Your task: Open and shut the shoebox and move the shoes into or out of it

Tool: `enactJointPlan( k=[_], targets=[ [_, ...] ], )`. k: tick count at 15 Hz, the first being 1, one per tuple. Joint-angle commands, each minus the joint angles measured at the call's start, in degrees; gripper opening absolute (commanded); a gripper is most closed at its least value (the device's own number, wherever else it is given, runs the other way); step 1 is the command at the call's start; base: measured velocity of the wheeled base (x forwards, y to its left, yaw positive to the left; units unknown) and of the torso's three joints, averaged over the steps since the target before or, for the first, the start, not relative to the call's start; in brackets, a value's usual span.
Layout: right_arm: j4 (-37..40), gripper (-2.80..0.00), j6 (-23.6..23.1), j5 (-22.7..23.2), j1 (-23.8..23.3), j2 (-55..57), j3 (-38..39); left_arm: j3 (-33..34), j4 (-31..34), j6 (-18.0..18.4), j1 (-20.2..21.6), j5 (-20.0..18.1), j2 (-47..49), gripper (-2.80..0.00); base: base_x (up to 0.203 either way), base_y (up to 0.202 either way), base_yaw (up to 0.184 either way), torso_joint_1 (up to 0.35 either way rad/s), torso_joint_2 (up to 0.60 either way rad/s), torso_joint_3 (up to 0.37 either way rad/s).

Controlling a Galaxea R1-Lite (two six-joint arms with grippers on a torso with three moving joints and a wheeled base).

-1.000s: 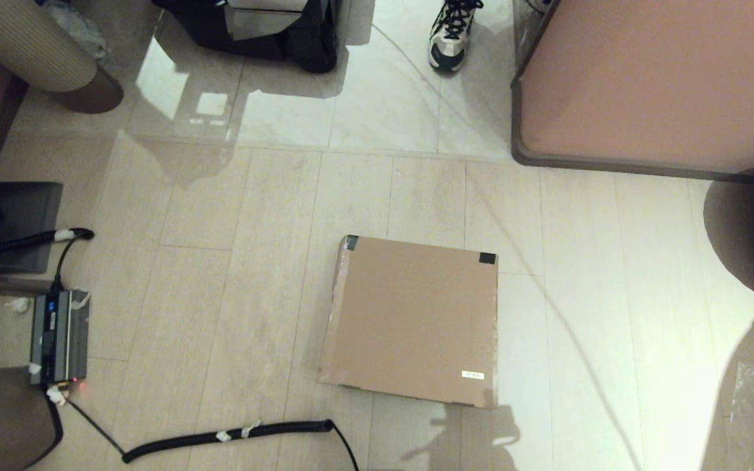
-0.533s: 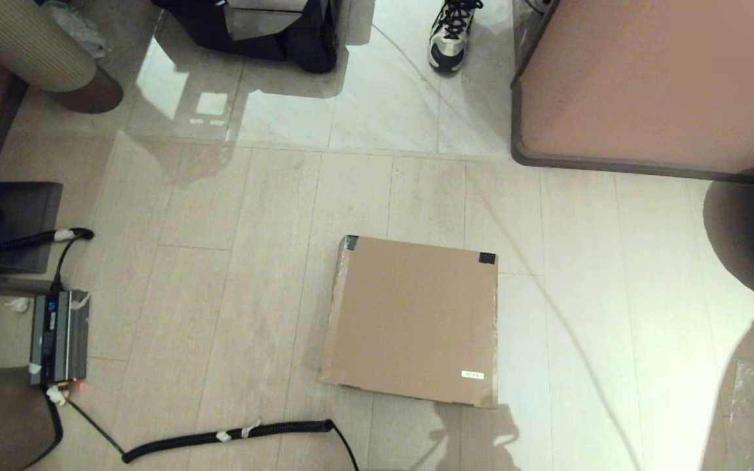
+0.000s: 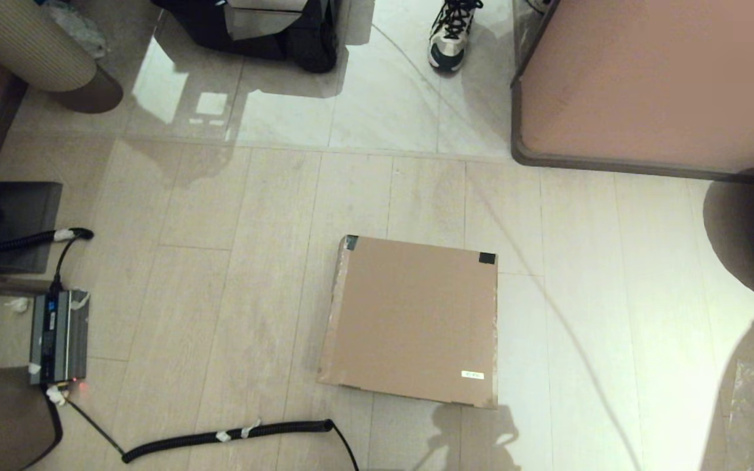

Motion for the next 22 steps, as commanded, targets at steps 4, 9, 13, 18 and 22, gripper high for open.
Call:
enactJointPlan(
  k=[4, 9, 13, 18, 22],
  targets=[
    [0.13, -2.8, -0.1, 0.04, 0.06, 0.04, -0.16, 0.88, 1.06, -3.57, -1.47, 3.86, -13.67, -2.8, 0.0, 0.0, 0.0, 0.0, 0.0, 0.0],
    [0.13, -2.8, -0.01, 0.13, 0.06, 0.04, -0.16, 1.05, 1.07, -3.86, -1.48, 4.51, -13.6, -2.8, 0.0, 0.0, 0.0, 0.0, 0.0, 0.0],
    [0.12, -2.8, 0.95, 0.13, 0.06, 0.04, -0.09, 1.05, 1.07, -3.86, -1.48, 4.51, -13.51, -2.8, 0.0, 0.0, 0.0, 0.0, 0.0, 0.0],
    [0.05, -2.8, 2.18, 0.04, 0.06, 0.04, -0.08, 1.05, 1.07, -3.86, -1.48, 4.42, -13.51, -2.8, 0.0, 0.0, 0.0, 0.001, 0.0, 0.071],
    [0.04, -2.8, 2.36, -0.13, 0.06, 0.04, -0.07, 1.05, 1.07, -3.86, -1.48, 4.42, -13.51, -2.8, 0.0, 0.0, 0.0, 0.004, 0.0, 0.194]
  ],
)
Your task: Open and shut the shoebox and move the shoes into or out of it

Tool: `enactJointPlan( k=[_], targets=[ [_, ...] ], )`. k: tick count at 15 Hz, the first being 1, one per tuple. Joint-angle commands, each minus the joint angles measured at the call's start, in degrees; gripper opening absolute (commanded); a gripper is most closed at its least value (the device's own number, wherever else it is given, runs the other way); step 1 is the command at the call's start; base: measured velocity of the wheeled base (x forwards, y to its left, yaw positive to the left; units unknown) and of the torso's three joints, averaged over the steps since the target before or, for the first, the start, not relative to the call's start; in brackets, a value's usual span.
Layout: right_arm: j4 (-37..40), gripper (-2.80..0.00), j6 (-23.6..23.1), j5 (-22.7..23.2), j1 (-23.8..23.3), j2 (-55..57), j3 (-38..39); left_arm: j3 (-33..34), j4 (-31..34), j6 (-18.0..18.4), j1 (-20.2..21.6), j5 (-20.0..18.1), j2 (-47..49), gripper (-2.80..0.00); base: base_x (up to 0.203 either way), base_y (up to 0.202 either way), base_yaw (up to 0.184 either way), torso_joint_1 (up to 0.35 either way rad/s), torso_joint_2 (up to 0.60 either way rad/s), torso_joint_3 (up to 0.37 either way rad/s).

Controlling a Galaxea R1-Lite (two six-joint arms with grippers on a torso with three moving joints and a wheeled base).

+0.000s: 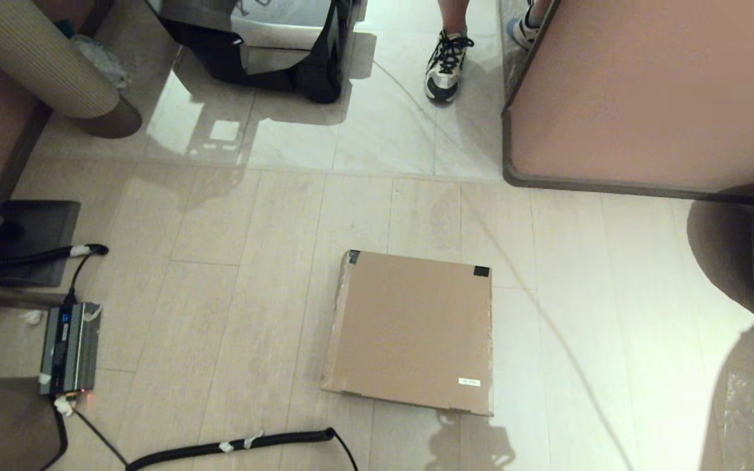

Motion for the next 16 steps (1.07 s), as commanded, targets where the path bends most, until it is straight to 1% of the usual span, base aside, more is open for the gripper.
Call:
enactJointPlan(
  k=[1, 3, 4, 16],
  targets=[
    [-0.22, -2.8, 0.22, -0.34, 0.04, 0.14, 0.16, 0.0, 0.05, 0.02, 0.0, -0.02, 0.02, -2.8, 0.0, 0.0, 0.0, 0.006, 0.0, 0.203],
    [-2.63, -2.8, 0.15, -0.55, 0.04, 0.14, 1.12, 0.0, 0.05, 0.02, 0.0, -0.02, 0.02, -2.8, 0.0, 0.0, 0.0, 0.002, 0.0, 0.201],
    [-5.23, -2.8, -0.01, -0.46, 0.04, 0.14, 2.08, 0.0, 0.05, 0.02, 0.0, -0.02, 0.02, -2.8, 0.0, 0.0, 0.0, 0.001, 0.01, 0.205],
    [-5.43, -2.8, 0.04, -0.37, 0.04, 0.14, 2.19, 0.0, 0.05, -0.24, 0.0, 0.07, 0.02, -2.8, 0.0, 0.0, 0.0, 0.001, 0.0, 0.203]
  ],
)
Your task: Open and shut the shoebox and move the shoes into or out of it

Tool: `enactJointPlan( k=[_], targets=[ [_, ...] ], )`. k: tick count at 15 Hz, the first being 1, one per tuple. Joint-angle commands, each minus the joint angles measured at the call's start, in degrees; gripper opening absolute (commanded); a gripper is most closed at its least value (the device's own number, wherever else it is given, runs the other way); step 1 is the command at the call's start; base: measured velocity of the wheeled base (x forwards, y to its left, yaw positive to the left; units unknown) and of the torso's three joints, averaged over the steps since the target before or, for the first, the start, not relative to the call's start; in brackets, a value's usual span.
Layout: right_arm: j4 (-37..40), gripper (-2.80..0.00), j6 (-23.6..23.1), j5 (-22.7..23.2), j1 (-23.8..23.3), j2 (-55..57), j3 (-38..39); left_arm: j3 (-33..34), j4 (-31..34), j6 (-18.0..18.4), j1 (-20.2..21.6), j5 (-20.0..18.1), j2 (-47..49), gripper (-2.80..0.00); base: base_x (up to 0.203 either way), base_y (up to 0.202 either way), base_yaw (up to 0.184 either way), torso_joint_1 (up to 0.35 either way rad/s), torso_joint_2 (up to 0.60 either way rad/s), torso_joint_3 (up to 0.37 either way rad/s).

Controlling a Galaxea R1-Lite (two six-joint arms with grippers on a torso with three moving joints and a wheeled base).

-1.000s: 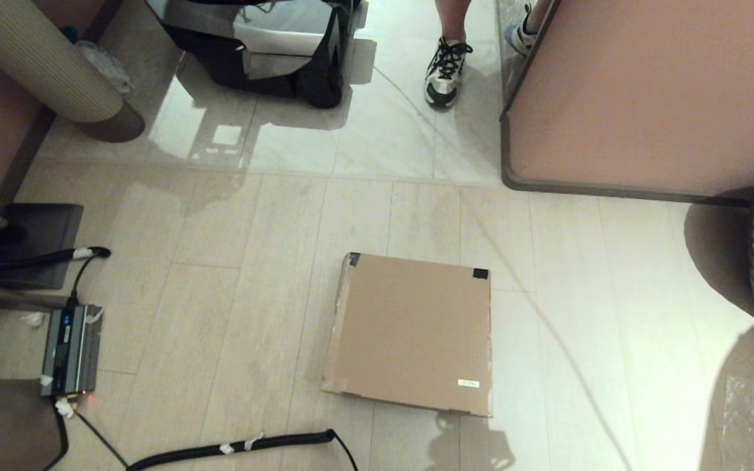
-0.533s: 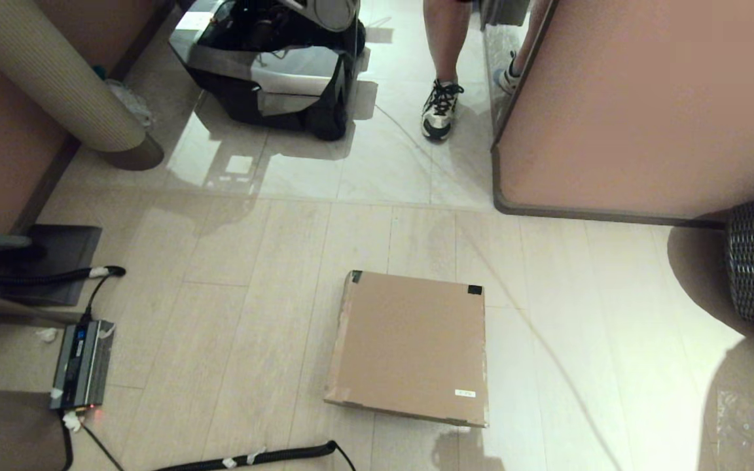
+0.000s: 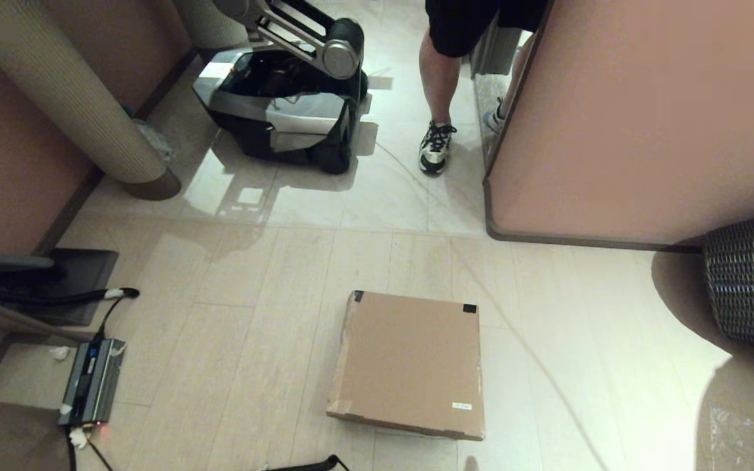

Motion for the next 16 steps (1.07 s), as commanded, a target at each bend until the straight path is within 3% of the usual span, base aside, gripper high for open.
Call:
enactJointPlan(
  k=[1, 16],
  targets=[
    [-0.02, -2.8, 0.0, -0.01, -0.04, 0.11, 0.0, 0.0, 0.02, -0.24, 0.0, 0.09, 0.02, -2.8, 0.0, 0.0, 0.0, 0.002, 0.01, 0.198],
    [0.07, -2.8, 0.05, -0.01, 0.04, 0.11, 0.09, 0.0, 0.02, -0.33, 0.0, 0.09, 0.02, -2.8, 0.0, 0.0, 0.0, 0.003, 0.0, 0.201]
  ],
)
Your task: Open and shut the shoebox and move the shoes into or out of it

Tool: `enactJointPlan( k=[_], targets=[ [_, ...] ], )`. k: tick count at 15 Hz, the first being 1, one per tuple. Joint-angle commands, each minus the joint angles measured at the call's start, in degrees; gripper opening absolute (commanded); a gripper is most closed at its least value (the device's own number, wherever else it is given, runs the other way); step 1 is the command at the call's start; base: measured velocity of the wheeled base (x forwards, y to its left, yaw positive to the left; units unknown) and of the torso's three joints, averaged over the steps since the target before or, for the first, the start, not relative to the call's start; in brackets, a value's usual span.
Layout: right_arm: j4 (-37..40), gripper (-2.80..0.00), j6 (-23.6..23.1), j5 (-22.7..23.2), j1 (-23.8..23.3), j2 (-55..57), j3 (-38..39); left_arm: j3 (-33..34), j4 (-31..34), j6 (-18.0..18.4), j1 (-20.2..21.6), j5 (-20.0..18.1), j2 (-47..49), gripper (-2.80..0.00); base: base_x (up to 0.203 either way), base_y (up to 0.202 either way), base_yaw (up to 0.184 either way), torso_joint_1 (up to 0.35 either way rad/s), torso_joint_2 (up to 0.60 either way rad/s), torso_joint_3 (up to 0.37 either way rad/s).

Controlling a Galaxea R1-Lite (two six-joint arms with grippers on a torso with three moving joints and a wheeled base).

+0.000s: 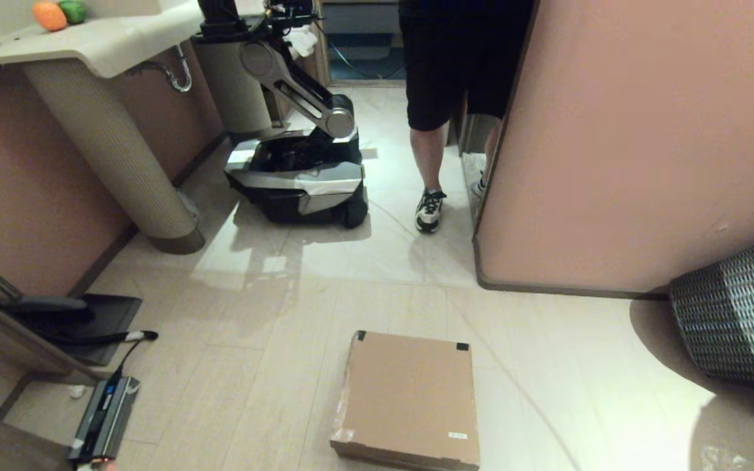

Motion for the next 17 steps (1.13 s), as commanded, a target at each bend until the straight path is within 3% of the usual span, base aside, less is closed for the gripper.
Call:
enactJointPlan(
  k=[1, 11, 17],
  targets=[
    [-0.02, -2.8, 0.04, -0.02, 0.01, 0.09, 0.03, 0.0, 0.02, 0.01, 0.0, 0.0, 0.01, -2.8, 0.0, 0.0, 0.0, 0.001, 0.01, 0.191],
    [-0.02, -2.8, 0.09, -0.11, -0.02, 0.09, 0.0, 0.0, 0.02, -0.34, 0.0, 0.08, -0.08, -2.8, 0.0, 0.0, 0.0, 0.003, 0.01, 0.198],
    [-0.02, -2.8, 0.1, -0.11, 0.01, 0.09, 0.0, 0.0, -0.15, -1.66, 0.0, 0.17, -0.08, -2.8, 0.0, 0.0, 0.0, -0.001, 0.0, 0.034]
  ],
)
